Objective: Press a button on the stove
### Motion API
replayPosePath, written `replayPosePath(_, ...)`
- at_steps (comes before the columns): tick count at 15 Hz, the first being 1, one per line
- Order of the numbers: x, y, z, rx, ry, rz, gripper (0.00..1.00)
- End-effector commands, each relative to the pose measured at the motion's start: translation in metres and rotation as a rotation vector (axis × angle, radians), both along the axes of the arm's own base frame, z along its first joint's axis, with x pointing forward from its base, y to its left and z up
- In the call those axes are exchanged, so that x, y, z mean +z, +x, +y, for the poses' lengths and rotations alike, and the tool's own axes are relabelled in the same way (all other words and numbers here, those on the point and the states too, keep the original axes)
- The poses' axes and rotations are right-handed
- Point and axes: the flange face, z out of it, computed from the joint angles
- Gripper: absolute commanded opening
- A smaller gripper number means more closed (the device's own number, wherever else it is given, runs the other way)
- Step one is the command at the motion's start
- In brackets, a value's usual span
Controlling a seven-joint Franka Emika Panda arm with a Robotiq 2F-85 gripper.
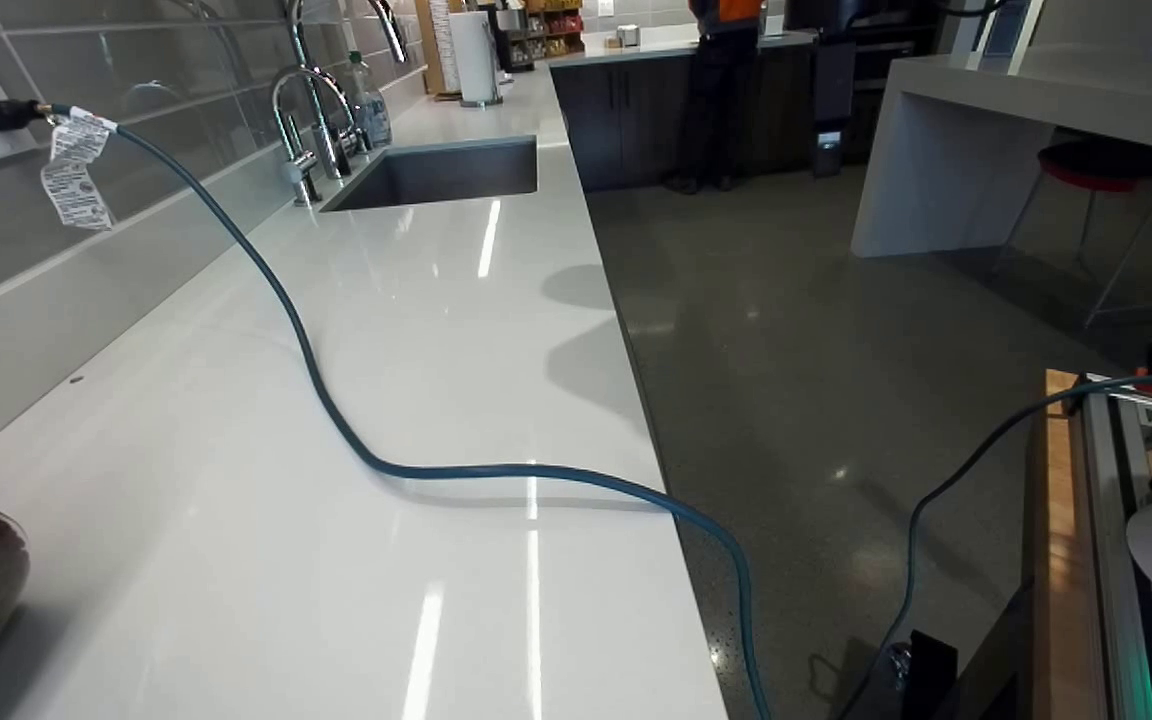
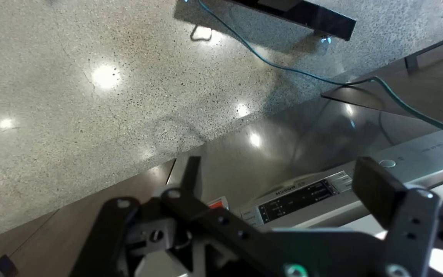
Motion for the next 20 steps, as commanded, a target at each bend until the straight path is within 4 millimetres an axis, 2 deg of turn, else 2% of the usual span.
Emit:
replayPosePath(1, 0.002, 0.0, 0.0, 0.0, 0.0, -0.003, 1.0)
replayPosePath(5, 0.003, 0.0, 0.0, 0.0, -0.001, -0.005, 1.0)
replayPosePath(6, -0.003, 0.001, 0.003, 0.012, -0.027, -0.003, 1.0)
replayPosePath(12, -0.064, 0.015, 0.012, 0.197, -0.135, 0.092, 1.0)
replayPosePath(15, -0.095, 0.022, 0.011, 0.296, -0.114, 0.079, 1.0)
replayPosePath(20, -0.147, 0.036, 0.004, 0.355, -0.069, 0.067, 1.0)
